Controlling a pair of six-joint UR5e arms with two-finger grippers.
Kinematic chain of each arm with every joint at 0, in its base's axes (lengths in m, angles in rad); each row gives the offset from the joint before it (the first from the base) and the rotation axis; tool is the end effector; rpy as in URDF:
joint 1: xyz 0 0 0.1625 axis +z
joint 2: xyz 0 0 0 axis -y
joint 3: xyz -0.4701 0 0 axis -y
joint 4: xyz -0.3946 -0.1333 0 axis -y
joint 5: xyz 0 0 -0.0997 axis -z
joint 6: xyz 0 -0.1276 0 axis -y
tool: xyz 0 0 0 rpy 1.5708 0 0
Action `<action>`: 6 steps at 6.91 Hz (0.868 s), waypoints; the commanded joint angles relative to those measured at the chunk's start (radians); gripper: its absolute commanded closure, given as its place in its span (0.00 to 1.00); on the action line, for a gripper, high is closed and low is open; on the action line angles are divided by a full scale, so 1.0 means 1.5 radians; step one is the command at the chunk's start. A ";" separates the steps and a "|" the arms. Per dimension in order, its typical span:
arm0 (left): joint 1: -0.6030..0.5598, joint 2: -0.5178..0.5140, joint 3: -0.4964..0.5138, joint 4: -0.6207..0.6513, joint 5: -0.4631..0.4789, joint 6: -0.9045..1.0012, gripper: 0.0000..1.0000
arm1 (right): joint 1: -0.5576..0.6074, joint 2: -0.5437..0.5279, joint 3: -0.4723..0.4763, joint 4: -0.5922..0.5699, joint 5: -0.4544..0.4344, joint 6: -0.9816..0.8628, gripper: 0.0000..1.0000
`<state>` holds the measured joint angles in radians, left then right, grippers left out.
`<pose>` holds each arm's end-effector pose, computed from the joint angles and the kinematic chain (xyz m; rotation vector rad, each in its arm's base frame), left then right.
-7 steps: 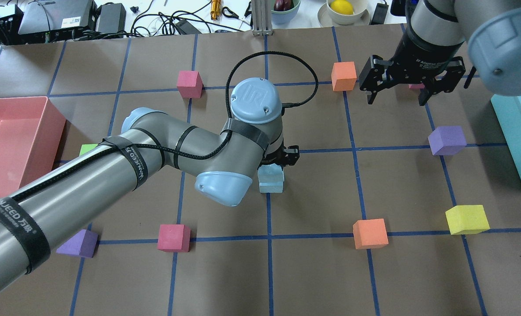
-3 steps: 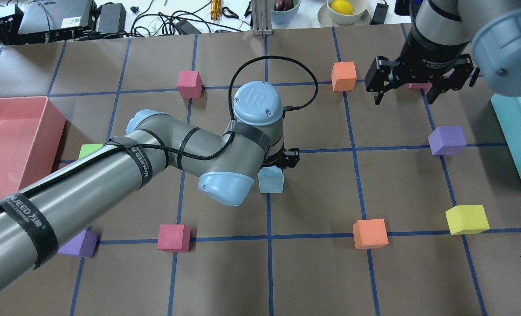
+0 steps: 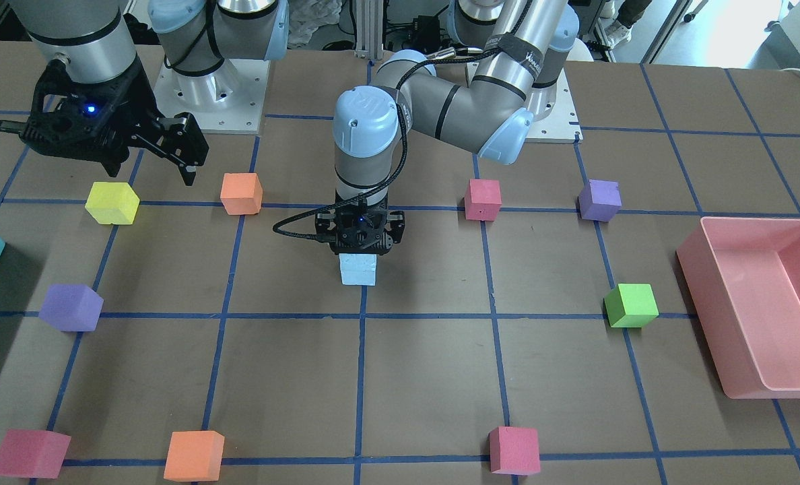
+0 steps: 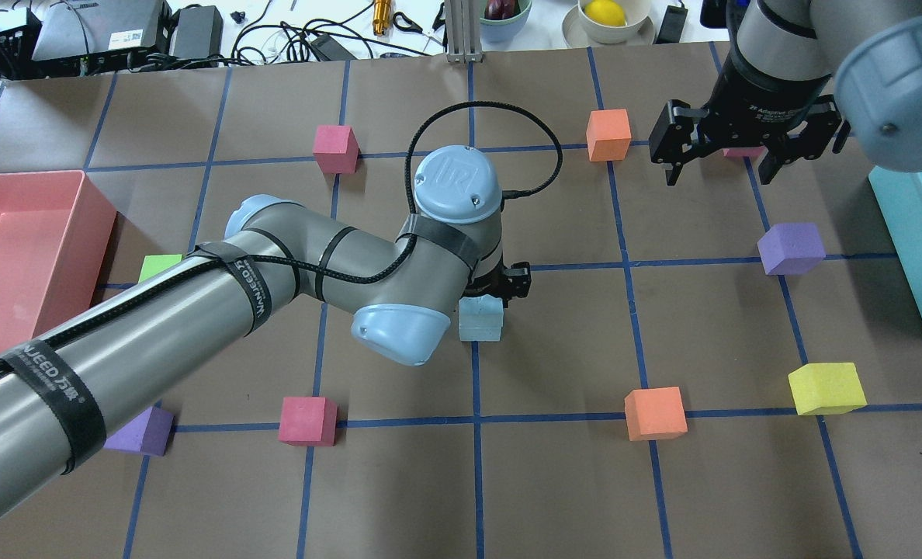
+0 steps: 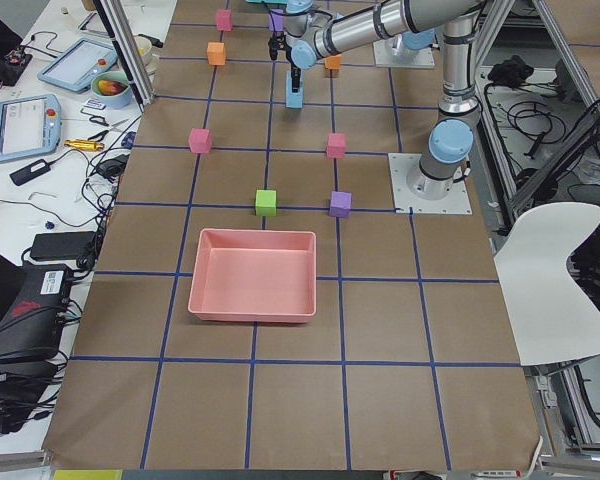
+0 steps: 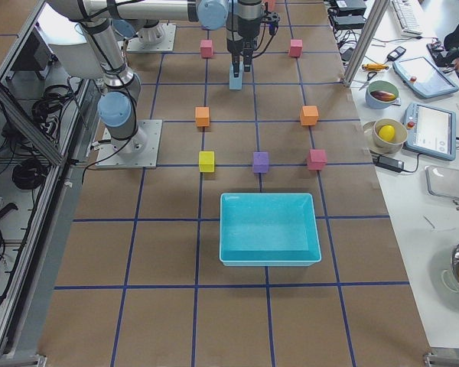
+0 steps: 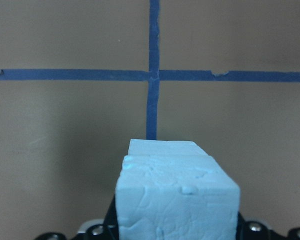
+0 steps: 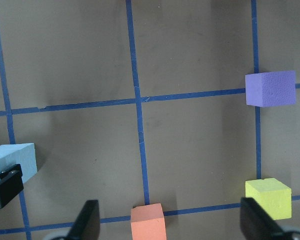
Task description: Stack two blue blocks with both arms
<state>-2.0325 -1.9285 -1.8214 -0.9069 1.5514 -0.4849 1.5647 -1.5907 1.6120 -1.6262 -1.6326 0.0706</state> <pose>-0.3866 -0.4723 0.2555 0.0351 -3.0982 0.0630 0.1224 -0.4899 0.5002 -0.1197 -3.0781 0.0556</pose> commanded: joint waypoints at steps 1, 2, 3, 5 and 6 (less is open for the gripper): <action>0.002 0.018 0.004 -0.002 0.003 0.006 0.00 | 0.000 -0.001 0.001 0.000 0.000 -0.001 0.00; 0.013 0.039 0.005 -0.003 0.004 0.021 0.00 | 0.000 -0.001 0.000 0.001 -0.001 -0.002 0.00; 0.040 0.068 0.009 -0.032 0.004 0.058 0.00 | 0.000 -0.001 0.000 0.001 -0.001 -0.002 0.00; 0.145 0.151 0.092 -0.243 0.005 0.179 0.00 | 0.001 -0.007 0.000 0.009 0.001 -0.003 0.00; 0.216 0.175 0.160 -0.370 0.007 0.266 0.00 | 0.002 -0.008 -0.001 0.012 0.007 -0.003 0.00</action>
<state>-1.8270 -1.7204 -1.6910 -1.2421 1.5588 -0.2291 1.5660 -1.6006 1.6118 -1.6128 -1.6299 0.0665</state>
